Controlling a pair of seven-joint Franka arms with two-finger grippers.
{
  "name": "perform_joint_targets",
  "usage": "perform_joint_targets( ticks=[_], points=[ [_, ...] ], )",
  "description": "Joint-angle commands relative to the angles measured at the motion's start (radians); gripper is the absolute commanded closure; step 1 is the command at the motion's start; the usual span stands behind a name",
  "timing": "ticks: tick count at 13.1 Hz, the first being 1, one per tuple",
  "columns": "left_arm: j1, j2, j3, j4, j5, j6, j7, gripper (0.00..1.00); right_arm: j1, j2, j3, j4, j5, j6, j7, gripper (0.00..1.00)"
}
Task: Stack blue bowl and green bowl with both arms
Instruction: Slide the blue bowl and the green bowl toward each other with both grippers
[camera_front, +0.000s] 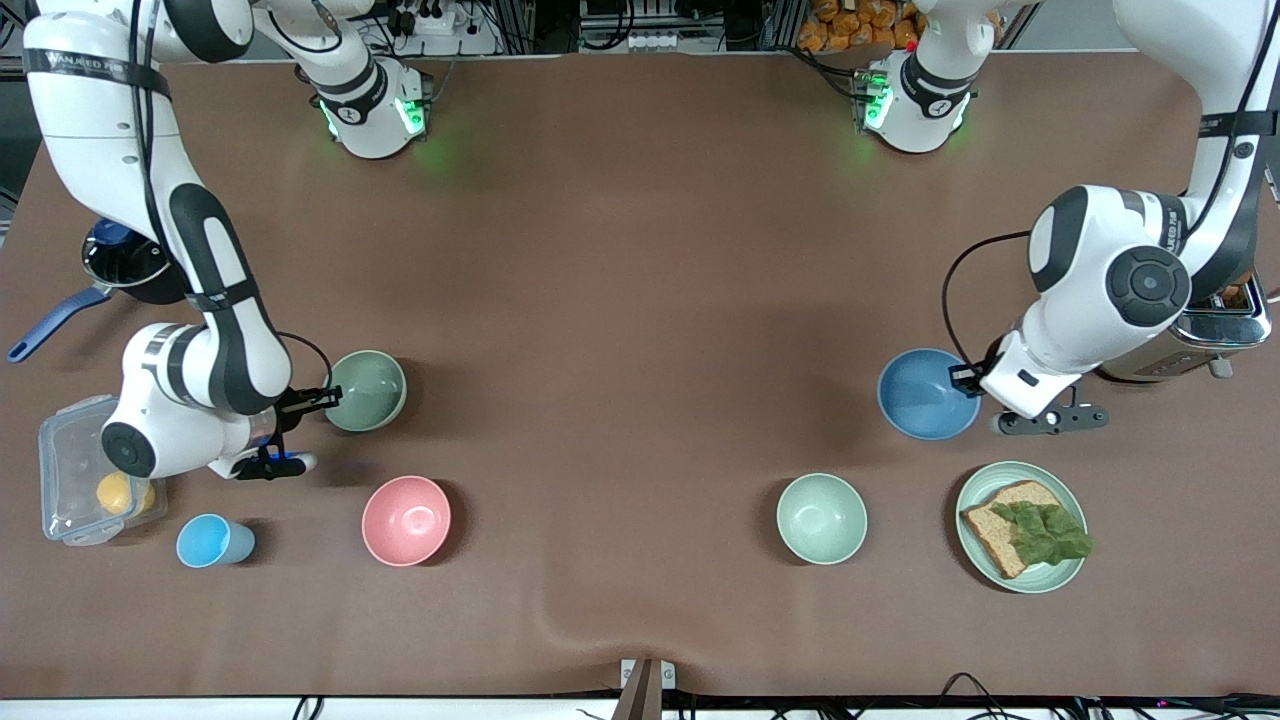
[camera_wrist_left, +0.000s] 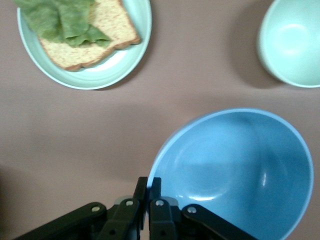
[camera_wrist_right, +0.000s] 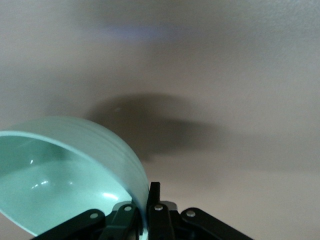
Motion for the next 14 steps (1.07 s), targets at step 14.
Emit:
perform_joint_targets(
  ticks=[14],
  points=[
    [-0.043, 0.11, -0.082, 0.144, -0.136, -0.129, -0.31, 1.0, 0.482, -0.022, 0.007, 0.207, 0.254, 0.008, 0.451, 1.0]
  ],
)
